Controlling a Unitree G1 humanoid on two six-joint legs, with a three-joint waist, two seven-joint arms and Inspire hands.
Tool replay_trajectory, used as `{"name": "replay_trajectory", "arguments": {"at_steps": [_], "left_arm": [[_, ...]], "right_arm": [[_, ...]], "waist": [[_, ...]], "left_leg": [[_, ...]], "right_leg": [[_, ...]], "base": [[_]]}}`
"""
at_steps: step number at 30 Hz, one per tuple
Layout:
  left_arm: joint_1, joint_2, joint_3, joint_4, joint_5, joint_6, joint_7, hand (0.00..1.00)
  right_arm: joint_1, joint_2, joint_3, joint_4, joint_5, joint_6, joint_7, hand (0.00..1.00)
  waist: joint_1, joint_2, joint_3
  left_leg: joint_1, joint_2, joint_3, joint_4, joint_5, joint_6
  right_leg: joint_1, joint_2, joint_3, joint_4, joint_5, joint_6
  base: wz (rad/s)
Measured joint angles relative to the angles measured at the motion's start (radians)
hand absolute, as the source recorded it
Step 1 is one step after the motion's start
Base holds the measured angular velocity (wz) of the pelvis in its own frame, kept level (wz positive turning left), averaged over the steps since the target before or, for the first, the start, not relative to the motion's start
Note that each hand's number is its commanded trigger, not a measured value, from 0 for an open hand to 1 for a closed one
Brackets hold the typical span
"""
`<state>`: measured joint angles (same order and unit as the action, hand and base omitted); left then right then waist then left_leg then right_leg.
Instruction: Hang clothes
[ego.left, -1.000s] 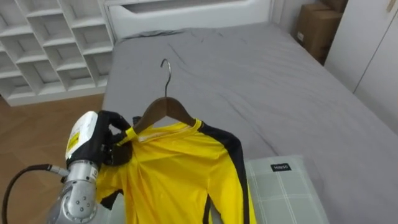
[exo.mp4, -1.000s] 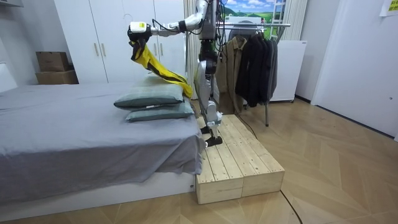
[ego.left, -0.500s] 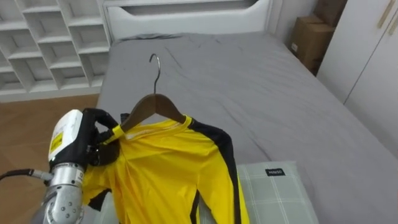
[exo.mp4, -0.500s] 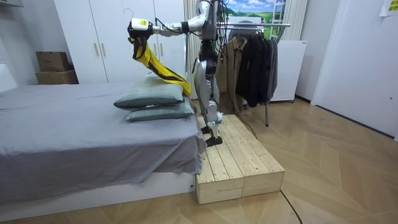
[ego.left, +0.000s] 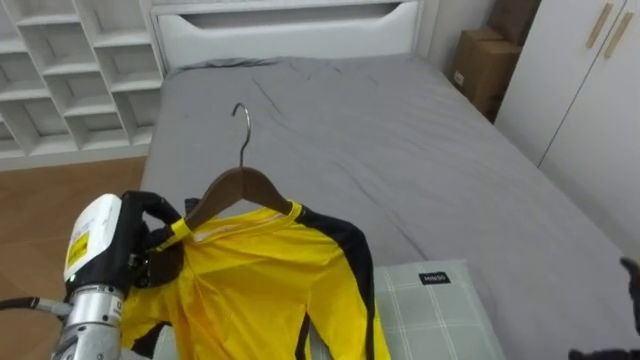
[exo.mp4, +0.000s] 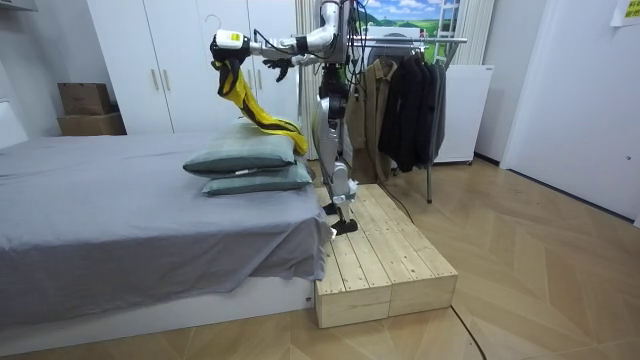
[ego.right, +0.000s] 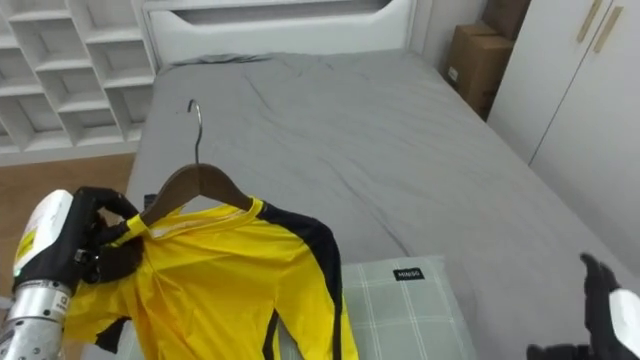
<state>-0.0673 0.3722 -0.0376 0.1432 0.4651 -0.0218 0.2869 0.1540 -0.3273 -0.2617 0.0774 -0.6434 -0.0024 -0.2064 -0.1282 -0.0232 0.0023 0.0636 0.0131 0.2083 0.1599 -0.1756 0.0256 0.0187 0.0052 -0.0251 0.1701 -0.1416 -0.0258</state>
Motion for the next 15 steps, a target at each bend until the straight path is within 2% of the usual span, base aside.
{"name": "replay_trajectory", "arguments": {"at_steps": [1,5,8,15], "left_arm": [[0.002,0.000,0.000,-0.005,0.000,-0.001,-0.008,1.00],[0.006,0.000,0.004,-0.005,0.010,0.000,-0.021,1.00],[0.006,0.001,0.004,-0.005,0.009,0.000,-0.021,1.00],[0.006,0.001,0.004,-0.005,-0.001,0.001,-0.024,1.00]], "right_arm": [[-0.003,-0.023,0.019,-0.051,-0.024,0.000,0.007,0.00],[-0.024,-0.036,0.039,-0.166,-0.049,0.000,0.045,0.00],[-0.051,-0.047,0.057,-0.227,-0.026,0.001,0.059,0.00],[-0.136,-0.082,0.166,-0.301,-0.033,0.005,0.120,0.00]], "waist": [[0.017,-0.002,0.0002],[0.028,-0.016,0.0075],[0.040,-0.019,0.0072],[0.051,-0.020,0.0065]], "left_leg": [[0.002,0.001,0.007,0.000,0.000,0.000],[0.001,0.006,0.011,0.000,0.000,-0.001],[0.000,0.010,0.010,0.000,-0.001,-0.002],[0.001,0.011,0.009,0.000,-0.001,-0.002]], "right_leg": [[0.000,0.002,0.011,0.002,0.000,0.000],[-0.002,0.005,0.021,0.001,0.001,-0.001],[-0.001,0.002,0.018,0.000,0.001,-0.001],[0.000,0.002,0.018,0.000,0.001,-0.001]], "base": [[-0.14],[-0.05],[0.00],[0.00]]}}
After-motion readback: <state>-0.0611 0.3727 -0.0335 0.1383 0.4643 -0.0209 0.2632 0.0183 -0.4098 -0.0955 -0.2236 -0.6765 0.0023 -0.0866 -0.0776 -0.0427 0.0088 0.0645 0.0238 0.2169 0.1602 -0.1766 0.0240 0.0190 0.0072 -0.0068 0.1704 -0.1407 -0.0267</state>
